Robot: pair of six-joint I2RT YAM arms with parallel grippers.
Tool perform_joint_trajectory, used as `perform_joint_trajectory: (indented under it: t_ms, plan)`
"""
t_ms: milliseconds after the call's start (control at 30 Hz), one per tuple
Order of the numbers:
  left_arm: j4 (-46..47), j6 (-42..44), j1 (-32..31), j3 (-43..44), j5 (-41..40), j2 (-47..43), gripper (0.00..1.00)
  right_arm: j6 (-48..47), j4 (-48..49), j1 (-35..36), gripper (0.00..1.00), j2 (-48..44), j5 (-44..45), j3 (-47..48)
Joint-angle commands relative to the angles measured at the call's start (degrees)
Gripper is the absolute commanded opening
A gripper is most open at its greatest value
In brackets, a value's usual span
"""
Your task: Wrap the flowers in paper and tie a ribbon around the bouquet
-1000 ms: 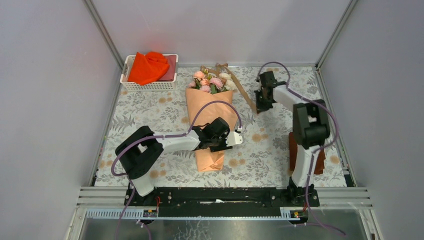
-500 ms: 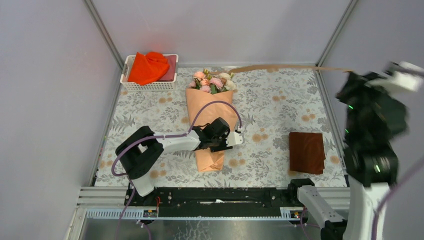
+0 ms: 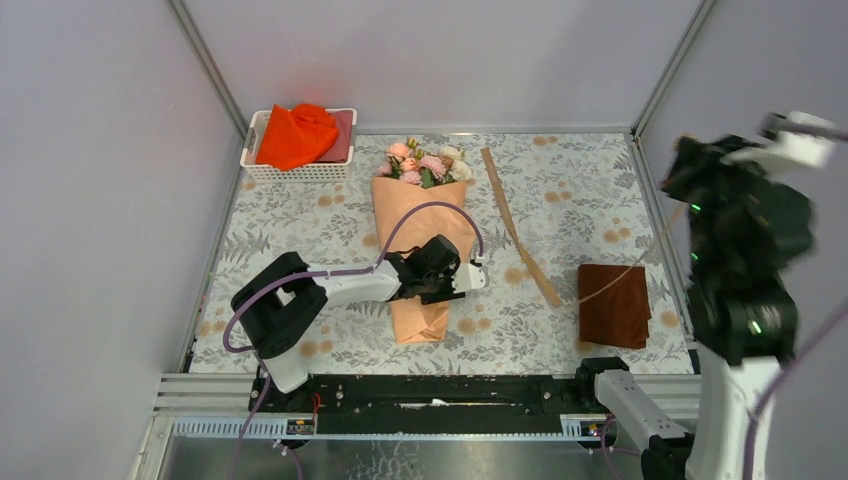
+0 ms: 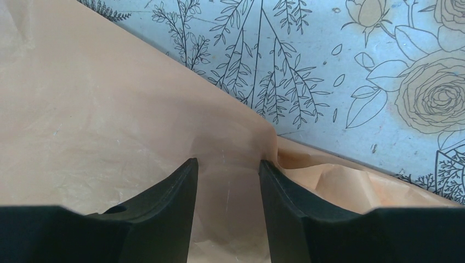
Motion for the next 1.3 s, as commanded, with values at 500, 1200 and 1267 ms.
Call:
perform_joint_trajectory:
  t_ms: [500,1200,1267]
  plan:
    - [-4.81,0.0,-0.24,-2.94,1.27,2.86,0.53,21.14,11.83,22.0,0.42,28.47,-38.91,-50.05]
    - [-3.57,1.3,-0.3,-4.49,2.41,1.41,0.54,29.61,42.8,17.28,0.89,61.24,-51.33,-38.08]
    - [-3.54,1.32,-0.31,-4.37,2.27,1.45,0.54,30.97,45.52,17.85,0.9,63.5,-53.04,-37.44]
